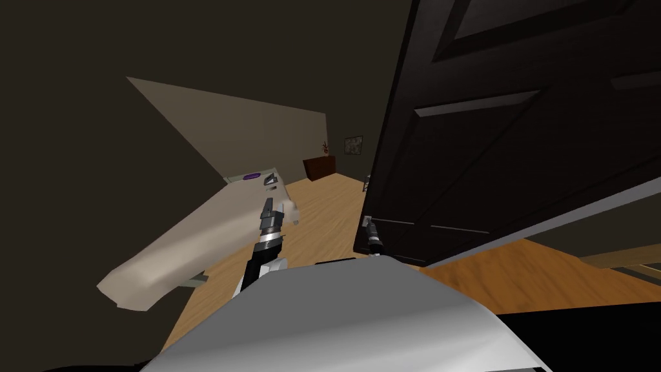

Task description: Push the door open

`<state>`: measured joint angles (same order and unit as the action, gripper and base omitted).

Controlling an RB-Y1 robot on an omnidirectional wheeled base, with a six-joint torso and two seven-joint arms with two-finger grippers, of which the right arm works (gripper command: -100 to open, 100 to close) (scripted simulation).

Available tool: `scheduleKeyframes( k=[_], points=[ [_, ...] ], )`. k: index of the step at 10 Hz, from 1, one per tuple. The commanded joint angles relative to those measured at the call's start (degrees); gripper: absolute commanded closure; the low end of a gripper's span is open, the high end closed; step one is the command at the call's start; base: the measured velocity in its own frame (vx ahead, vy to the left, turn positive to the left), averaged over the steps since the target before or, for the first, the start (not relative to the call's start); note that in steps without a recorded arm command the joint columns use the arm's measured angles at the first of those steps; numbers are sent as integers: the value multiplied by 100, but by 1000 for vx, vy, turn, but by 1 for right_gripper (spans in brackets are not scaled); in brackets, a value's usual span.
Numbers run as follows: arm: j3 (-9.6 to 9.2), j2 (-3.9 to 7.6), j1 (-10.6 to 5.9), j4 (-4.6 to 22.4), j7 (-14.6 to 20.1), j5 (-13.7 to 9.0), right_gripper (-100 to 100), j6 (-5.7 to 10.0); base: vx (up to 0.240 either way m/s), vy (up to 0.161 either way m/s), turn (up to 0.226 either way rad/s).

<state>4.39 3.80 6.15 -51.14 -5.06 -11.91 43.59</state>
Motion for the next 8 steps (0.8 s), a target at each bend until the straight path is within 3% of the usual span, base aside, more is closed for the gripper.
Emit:
scheduleKeyframes(
  k=[1,8],
  points=[
    [136,36,-69,-21,-34,-68,100,3,203,15,-50],
    [671,1,-147,2,-180,-361,100,-91,222,39,-74]
  ],
)
